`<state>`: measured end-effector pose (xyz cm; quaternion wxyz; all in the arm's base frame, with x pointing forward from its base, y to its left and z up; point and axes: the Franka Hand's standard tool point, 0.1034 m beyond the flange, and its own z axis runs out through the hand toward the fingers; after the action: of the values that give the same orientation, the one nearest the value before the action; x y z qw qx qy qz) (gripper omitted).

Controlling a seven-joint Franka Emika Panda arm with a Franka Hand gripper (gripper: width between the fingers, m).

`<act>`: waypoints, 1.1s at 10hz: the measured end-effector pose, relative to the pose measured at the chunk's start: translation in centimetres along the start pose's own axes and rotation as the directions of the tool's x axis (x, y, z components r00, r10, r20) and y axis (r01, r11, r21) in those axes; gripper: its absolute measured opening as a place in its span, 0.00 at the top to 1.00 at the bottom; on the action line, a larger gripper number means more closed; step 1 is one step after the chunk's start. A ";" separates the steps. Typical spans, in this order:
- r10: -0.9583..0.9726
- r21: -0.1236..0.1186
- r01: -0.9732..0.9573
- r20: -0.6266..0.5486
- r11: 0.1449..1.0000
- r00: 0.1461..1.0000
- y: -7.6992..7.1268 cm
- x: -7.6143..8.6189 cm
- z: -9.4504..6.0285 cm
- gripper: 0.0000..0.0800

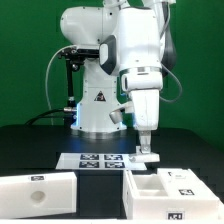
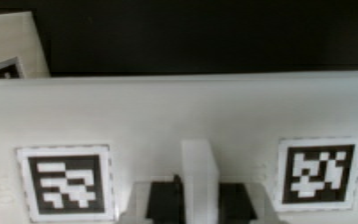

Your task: Assemble cabinet

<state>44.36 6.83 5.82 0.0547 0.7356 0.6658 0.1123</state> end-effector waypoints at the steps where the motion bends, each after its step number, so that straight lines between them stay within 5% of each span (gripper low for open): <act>1: 0.000 0.000 0.000 0.000 1.000 1.000 0.0 0.0 0.0 0.92; 3: 0.008 0.064 -0.010 0.034 0.998 0.999 -0.2 -1.0 0.1 0.92; 4: 0.009 0.062 -0.011 0.033 0.998 0.999 -0.1 -1.0 0.1 0.92; 6: -0.018 0.203 -0.001 0.090 0.979 0.996 -0.4 -2.5 0.3 0.92; 11: -0.093 0.230 0.071 0.084 0.970 0.992 0.5 -2.9 0.1 0.92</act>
Offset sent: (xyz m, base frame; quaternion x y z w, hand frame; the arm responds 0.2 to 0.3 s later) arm -0.0007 -0.0064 0.0027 0.0172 -0.0174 -0.0202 0.9995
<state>44.62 3.90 5.60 0.0061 0.7133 0.7008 -0.0015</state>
